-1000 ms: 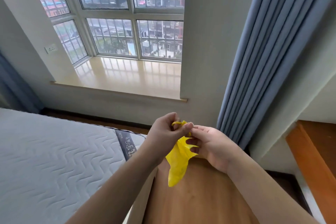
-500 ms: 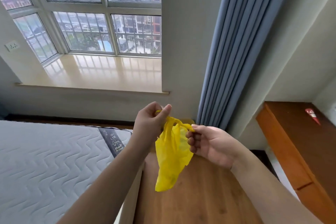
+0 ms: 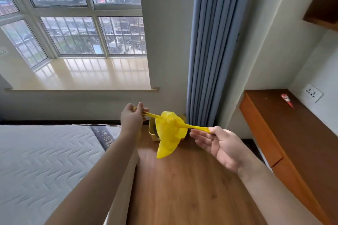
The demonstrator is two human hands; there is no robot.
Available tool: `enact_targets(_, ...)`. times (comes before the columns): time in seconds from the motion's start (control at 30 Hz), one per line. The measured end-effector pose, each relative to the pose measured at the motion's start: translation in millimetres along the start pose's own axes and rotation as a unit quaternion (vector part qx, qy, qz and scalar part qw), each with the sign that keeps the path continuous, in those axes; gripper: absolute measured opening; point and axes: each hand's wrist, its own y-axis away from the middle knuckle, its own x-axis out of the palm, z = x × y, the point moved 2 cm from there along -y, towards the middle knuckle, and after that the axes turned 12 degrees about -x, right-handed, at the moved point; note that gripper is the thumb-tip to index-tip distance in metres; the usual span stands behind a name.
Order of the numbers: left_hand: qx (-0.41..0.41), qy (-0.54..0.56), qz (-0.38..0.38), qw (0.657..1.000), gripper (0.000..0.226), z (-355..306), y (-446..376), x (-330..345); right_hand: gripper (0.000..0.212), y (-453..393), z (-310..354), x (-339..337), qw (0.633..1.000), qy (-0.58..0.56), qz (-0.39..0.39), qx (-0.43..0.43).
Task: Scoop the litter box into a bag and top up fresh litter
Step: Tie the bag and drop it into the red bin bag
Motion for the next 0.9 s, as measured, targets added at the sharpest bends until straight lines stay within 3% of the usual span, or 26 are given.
enact_targets(0.1,-0.135,0.077,0.077,0.985,0.021,25,36,30,0.025,17,6,-6,0.999,-0.028,0.044,0.004)
enact_targets(0.17,-0.102,0.034,0.105,0.989,0.020,34,60,41,0.025,24,9,-12,0.998,-0.040,0.052,0.006)
enact_targets(0.27,0.041,-0.132,0.154,0.978,0.038,41,99,45,0.035,34,10,-29,0.995,-0.090,0.044,0.006)
enact_targets(0.33,0.134,-0.264,0.212,0.931,0.068,52,125,44,0.040,46,9,-38,0.990,-0.128,0.059,0.012)
enact_targets(0.43,0.211,-0.505,0.214,0.809,0.101,74,155,45,0.042,68,5,-48,0.981,-0.156,0.110,0.024)
enact_targets(0.47,0.218,-0.543,0.194,0.788,0.097,79,164,46,0.041,76,5,-51,0.978,-0.161,0.130,0.027)
enact_targets(0.57,0.246,-0.543,0.153,0.789,0.050,84,185,46,0.027,101,9,-57,0.979,-0.144,0.141,0.024)
enact_targets(0.67,0.296,-0.530,0.166,0.777,0.025,79,206,42,0.025,126,22,-66,0.997,0.042,0.044,-0.053)
enact_targets(0.73,0.343,-0.537,0.158,0.755,0.023,75,219,39,0.033,150,35,-69,0.945,0.296,-0.016,-0.134)
enact_targets(0.8,0.385,-0.549,0.140,0.728,0.025,73,229,35,0.055,173,44,-63,0.839,0.500,-0.023,-0.214)
enact_targets(0.9,0.428,-0.567,0.125,0.692,0.028,72,247,28,0.072,205,39,-38,0.706,0.627,0.024,-0.328)
